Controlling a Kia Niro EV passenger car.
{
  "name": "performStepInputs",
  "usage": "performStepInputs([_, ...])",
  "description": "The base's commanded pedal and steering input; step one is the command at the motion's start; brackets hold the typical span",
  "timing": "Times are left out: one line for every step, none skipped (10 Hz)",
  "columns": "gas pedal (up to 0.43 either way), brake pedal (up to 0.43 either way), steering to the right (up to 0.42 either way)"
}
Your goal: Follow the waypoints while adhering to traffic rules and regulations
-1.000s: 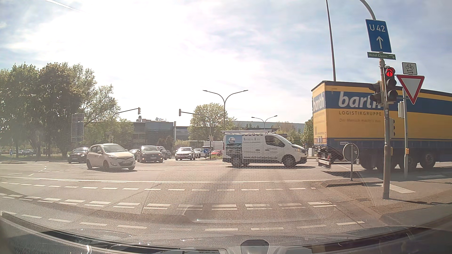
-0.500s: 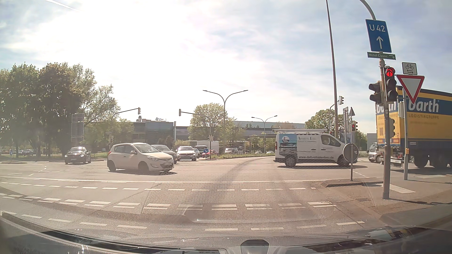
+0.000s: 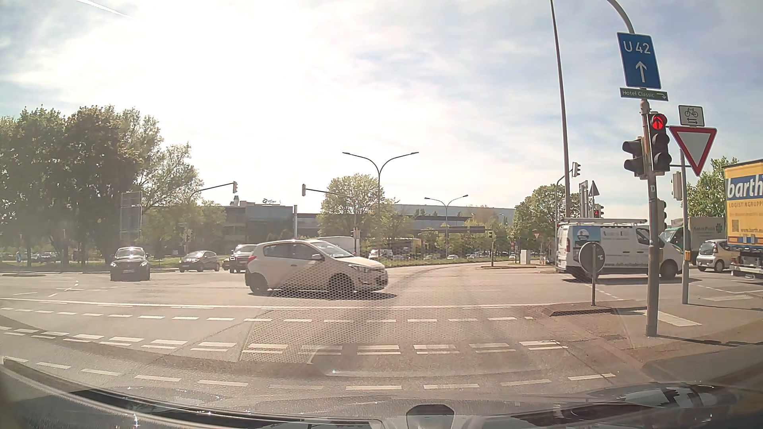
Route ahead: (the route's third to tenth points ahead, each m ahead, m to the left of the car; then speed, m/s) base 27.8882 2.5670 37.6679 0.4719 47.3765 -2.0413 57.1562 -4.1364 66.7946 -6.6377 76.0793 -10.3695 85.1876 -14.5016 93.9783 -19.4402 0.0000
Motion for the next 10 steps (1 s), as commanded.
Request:
performStepInputs([0.0,0.256,0.013])
performStepInputs([0.0,0.25,0.012])
performStepInputs([0.0,0.256,0.012])
performStepInputs([0.0,0.256,0.012])
performStepInputs([0.0,0.25,0.013])
performStepInputs([0.0,0.256,0.013])
performStepInputs([0.0,0.256,0.013])
performStepInputs([0.0,0.256,0.013])
performStepInputs([0.0,0.25,0.012])
performStepInputs([0.0,0.256,0.013])
